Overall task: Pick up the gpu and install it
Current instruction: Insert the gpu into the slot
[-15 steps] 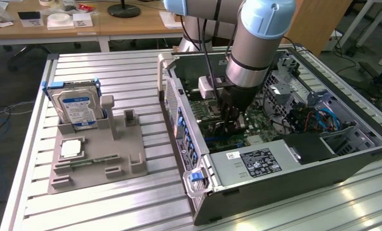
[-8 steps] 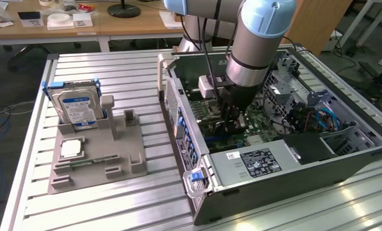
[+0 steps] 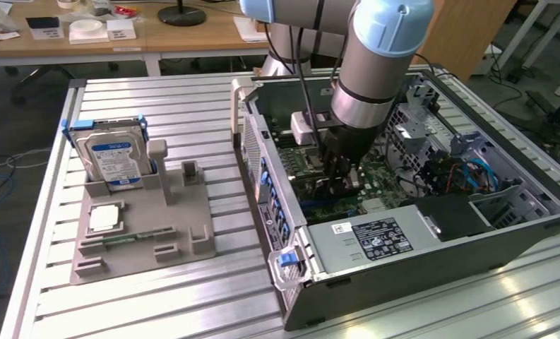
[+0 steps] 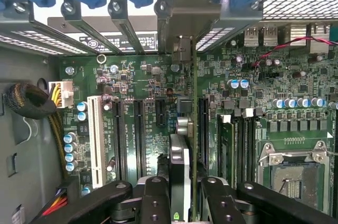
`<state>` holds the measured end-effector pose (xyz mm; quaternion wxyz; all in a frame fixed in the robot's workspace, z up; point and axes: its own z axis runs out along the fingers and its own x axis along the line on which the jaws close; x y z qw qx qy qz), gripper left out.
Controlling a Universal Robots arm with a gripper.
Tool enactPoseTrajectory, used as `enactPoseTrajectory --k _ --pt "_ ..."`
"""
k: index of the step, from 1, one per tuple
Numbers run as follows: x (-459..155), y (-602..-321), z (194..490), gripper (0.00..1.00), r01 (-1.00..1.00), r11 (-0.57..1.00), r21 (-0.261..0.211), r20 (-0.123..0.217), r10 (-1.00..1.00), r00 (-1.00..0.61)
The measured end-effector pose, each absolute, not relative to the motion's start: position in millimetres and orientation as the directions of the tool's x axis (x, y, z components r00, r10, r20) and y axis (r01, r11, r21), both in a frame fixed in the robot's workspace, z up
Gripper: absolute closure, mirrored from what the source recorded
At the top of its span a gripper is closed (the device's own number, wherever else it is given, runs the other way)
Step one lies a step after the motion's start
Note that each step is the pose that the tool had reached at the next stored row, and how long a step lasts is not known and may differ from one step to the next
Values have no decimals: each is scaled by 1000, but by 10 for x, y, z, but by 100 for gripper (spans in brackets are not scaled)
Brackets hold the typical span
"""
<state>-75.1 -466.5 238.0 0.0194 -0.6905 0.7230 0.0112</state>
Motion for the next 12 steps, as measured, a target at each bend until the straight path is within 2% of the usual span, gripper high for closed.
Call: enactPoseTrajectory --k 12 --pt "-751 -4665 2333 72 -999 46 -10 -43 -998 -45"
